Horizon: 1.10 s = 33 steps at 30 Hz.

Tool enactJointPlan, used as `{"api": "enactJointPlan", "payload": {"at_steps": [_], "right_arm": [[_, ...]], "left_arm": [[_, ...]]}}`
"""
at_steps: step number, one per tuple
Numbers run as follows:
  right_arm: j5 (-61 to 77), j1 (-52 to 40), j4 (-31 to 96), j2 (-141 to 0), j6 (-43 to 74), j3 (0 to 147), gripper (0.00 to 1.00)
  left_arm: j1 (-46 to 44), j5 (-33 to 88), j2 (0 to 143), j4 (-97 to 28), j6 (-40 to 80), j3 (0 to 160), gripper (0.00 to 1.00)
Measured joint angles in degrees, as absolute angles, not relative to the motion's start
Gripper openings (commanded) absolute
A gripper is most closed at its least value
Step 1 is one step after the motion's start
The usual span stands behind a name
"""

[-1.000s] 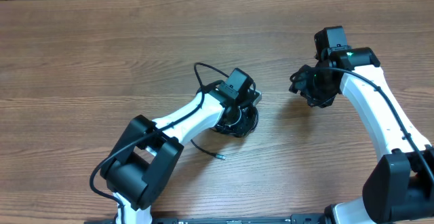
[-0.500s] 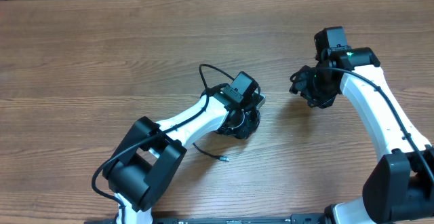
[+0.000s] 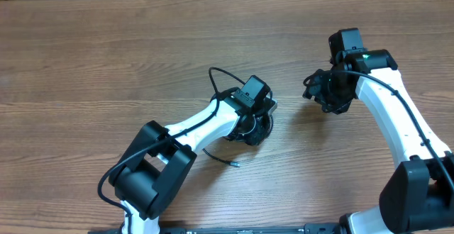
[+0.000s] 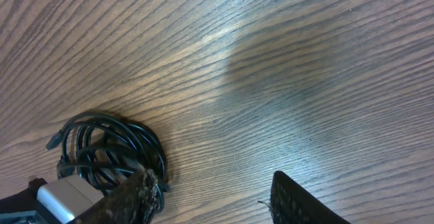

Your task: Untangle cables

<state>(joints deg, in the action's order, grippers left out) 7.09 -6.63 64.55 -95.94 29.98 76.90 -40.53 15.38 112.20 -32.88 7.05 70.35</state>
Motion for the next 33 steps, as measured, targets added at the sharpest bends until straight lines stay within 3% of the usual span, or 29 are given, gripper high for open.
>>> {"api": "enactJointPlan", "payload": {"at_steps": [2, 4, 10, 18, 25, 33], "right_arm": [[7.09, -6.63, 64.53, -95.94, 29.98, 76.90, 0.54], [7.11, -6.63, 64.53, -95.94, 30.00, 76.90, 0.54], [7.03, -6.63, 64.53, -95.94, 29.95, 76.90, 0.54], [8.25, -6.63, 64.29, -95.94, 29.06, 76.90, 0.54], [25.50, -6.66, 59.70, -95.94, 18.15, 76.90, 0.56], [38.50, -8.91, 60.29, -95.94, 5.67, 76.90, 0.59]], "left_arm": [[-40.53, 15.40, 112.42, -32.69, 7.05, 70.37, 0.16], [-40.53, 15.40, 112.60, -32.45, 7.18, 70.43, 0.04], [-40.53, 15.35, 113.03, -34.83, 7.33, 71.77, 0.04], [-35.77, 14.94, 111.90, -52.75, 10.61, 88.95, 0.04], [-30.92, 24.03, 108.95, -63.59, 6.02, 96.29, 0.04], [-27.99, 35.64, 108.95, -64.71, -1.78, 96.29, 0.04]]}}
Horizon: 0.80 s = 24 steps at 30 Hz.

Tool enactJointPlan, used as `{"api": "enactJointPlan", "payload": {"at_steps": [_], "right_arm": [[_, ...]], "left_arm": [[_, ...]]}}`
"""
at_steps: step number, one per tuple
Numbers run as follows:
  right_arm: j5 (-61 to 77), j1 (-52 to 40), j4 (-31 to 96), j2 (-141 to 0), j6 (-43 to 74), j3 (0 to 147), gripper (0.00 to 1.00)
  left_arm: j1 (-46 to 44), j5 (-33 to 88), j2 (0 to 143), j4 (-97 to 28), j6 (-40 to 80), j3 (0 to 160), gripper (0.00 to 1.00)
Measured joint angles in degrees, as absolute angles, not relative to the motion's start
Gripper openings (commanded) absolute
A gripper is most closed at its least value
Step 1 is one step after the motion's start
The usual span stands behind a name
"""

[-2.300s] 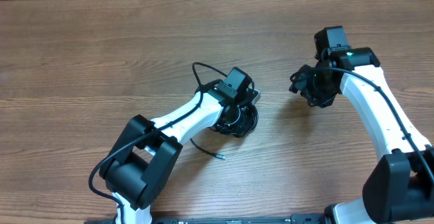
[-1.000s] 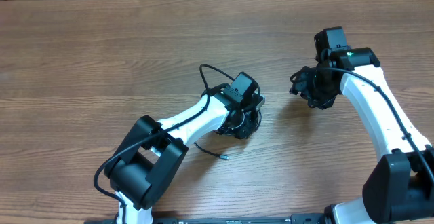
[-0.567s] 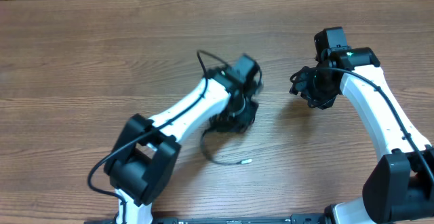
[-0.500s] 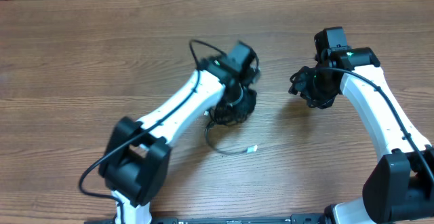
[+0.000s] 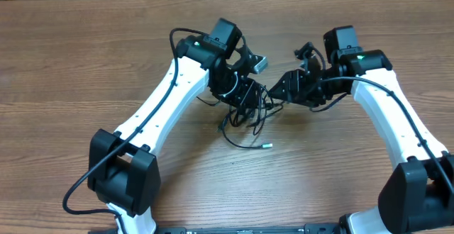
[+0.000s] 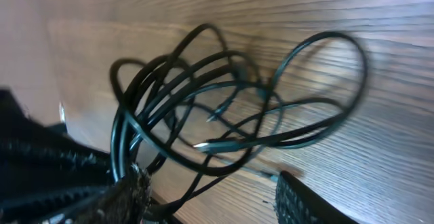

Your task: Untangle cables

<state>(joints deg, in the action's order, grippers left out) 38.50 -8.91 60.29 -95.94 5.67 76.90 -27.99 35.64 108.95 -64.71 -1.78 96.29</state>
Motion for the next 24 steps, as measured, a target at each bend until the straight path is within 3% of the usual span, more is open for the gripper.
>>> {"api": "enactJointPlan", "payload": {"at_steps": [13, 15, 18, 21, 24], "right_arm": [[40.10, -17.78, 57.65, -95.94, -0.30, 76.90, 0.59], [40.12, -18.04, 57.76, -95.94, -0.82, 76.90, 0.54], [40.16, -18.04, 58.00, -95.94, -1.41, 76.90, 0.26], [39.64, -18.11, 57.98, -95.94, -1.45, 76.86, 0.21], [38.98, -18.11, 57.87, -95.94, -1.58, 76.86, 0.04]], "left_arm": [[-23.86, 41.17, 108.95, -66.06, -3.27, 96.29, 0.04], [-23.90, 41.21, 108.95, -66.19, -3.55, 96.29, 0.04], [-23.90, 41.39, 108.95, -66.19, -3.60, 96.29, 0.04], [-23.62, 41.60, 108.95, -66.28, -3.62, 96.29, 0.04], [-22.96, 42.48, 108.95, -66.41, -3.64, 96.29, 0.04]]}}
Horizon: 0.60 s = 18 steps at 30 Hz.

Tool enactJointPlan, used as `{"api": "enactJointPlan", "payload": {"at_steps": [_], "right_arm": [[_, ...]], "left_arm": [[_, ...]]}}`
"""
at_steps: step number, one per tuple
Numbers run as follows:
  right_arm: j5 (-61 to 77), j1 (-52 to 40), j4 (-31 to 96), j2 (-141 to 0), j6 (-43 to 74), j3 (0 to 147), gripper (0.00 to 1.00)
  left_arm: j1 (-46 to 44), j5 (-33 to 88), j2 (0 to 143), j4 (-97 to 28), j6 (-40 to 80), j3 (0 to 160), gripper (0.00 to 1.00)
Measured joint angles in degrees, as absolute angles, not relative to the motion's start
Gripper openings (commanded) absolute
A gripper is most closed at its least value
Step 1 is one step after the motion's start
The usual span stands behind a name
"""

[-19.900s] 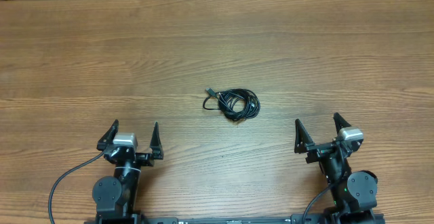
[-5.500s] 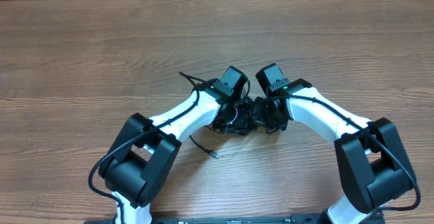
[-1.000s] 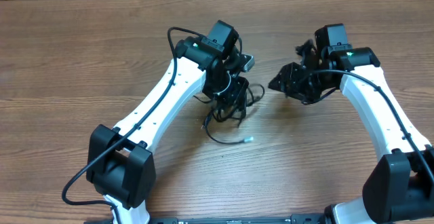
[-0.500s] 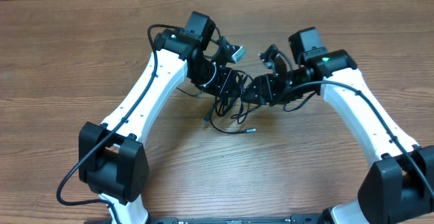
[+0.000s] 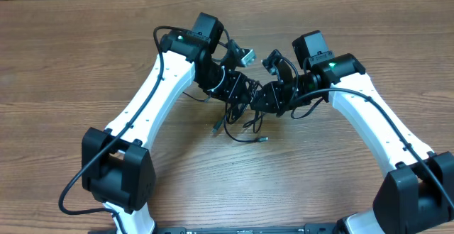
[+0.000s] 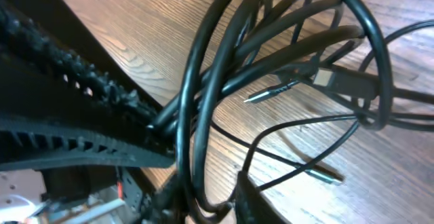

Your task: Untangle cables

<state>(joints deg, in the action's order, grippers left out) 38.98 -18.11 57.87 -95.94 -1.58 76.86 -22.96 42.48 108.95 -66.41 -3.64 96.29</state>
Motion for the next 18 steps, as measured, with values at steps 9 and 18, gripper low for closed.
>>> {"api": "enactJointPlan", "payload": {"at_steps": [9, 18], "right_arm": [[8.01, -18.20, 58.33, -95.94, 19.86, 76.86, 0.04], [-0.84, -18.22, 61.67, -95.96, 30.41, 76.86, 0.04]], "left_arm": [[-20.95, 50.63, 108.95, -71.96, -12.16, 96.31, 0.04], [-10.52, 51.03, 103.13, -71.85, -13.76, 96.31, 0.04]]}}
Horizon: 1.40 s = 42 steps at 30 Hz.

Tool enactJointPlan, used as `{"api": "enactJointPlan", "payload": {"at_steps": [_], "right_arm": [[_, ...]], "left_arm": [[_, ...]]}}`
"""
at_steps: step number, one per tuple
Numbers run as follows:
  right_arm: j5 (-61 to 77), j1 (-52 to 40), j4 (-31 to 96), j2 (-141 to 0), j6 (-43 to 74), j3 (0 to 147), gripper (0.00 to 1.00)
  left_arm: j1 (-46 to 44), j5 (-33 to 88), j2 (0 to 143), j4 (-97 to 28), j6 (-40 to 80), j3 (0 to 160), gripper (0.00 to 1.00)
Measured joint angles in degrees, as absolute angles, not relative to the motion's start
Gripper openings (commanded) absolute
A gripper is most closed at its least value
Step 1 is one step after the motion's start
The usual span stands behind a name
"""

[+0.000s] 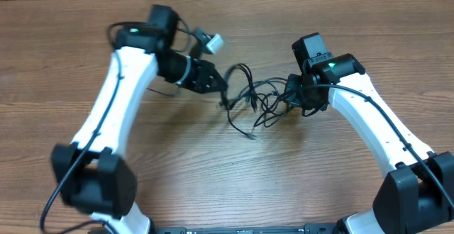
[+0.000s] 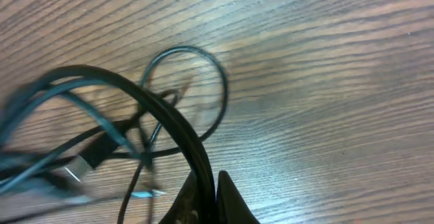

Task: Untangle cables
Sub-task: 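Pull the left gripper's cable strand outward to the left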

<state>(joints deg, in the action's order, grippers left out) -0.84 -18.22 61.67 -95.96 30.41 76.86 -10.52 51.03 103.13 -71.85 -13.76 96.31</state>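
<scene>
A tangle of thin black cables (image 1: 252, 96) is stretched out between my two grippers over the middle of the table. My left gripper (image 1: 216, 85) holds its left end, shut on the strands. My right gripper (image 1: 292, 101) holds the right end. In the right wrist view the right gripper (image 2: 209, 195) is shut on thick black strands (image 2: 183, 129) that arc up and to the left. Beyond them a thin loop (image 2: 220, 91) lies on the wood. A silver plug (image 2: 81, 168) and a small pin tip (image 2: 152, 193) hang blurred at the left.
The wooden table (image 1: 340, 21) runs on all sides of the cables. A loose cable end (image 1: 248, 133) trails toward the front. Both white arms reach in from the front edge, one at each side.
My left gripper has moved to the left, away from the right gripper. The bundle that was bunched between them is now drawn out into looser loops. The right gripper stays shut on its strands.
First my left gripper was down on a tight coil at the table's middle, with the right gripper open and apart. Then the left held the bundle farther back, the right open beside it. Then the right was closed on strands. Now the bundle is spread out.
</scene>
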Motion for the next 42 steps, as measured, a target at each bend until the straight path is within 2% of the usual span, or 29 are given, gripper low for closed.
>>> {"api": "enactJointPlan", "payload": {"at_steps": [5, 10, 18, 21, 25, 26, 28, 30, 35, 42], "right_arm": [[-0.84, -18.44, 62.89, -97.49, 30.85, 76.86, 0.04], [-0.99, -18.46, 63.22, -98.43, 31.29, 76.86, 0.04], [-1.56, -18.46, 63.29, -98.45, 31.31, 76.86, 0.04], [-1.76, -18.46, 63.26, -98.45, 31.29, 76.86, 0.04], [-1.74, -18.46, 63.51, -98.48, 31.29, 76.86, 0.04], [-1.74, -18.46, 63.61, -98.48, 31.29, 76.86, 0.04], [-1.89, -18.46, 63.68, -98.50, 31.31, 76.86, 0.04], [-1.98, -18.46, 63.68, -98.54, 31.33, 76.86, 0.04], [-2.37, -18.46, 63.70, -98.56, 31.31, 76.86, 0.04], [-2.39, -18.41, 63.70, -98.59, 31.31, 76.86, 0.04]], "left_arm": [[-0.16, 51.09, 92.33, -71.59, -13.78, 96.33, 0.04], [8.56, 51.72, 89.38, -72.14, -13.69, 96.33, 0.04], [9.37, 49.34, 89.38, -73.65, -13.67, 96.33, 0.04], [9.37, 41.54, 89.38, -74.87, -10.96, 96.33, 0.04], [9.26, 20.75, 89.36, -75.70, 1.74, 96.38, 0.05], [9.26, 15.92, 89.36, -75.66, 5.34, 96.36, 0.19], [9.26, 13.69, 89.36, -75.59, 7.55, 96.38, 0.39], [9.21, 13.43, 89.36, -75.46, 8.84, 96.38, 0.48], [5.63, 16.21, 89.43, -75.42, 7.05, 96.36, 0.48], [-7.07, 18.48, 96.66, -73.08, 5.39, 96.05, 0.45]]}}
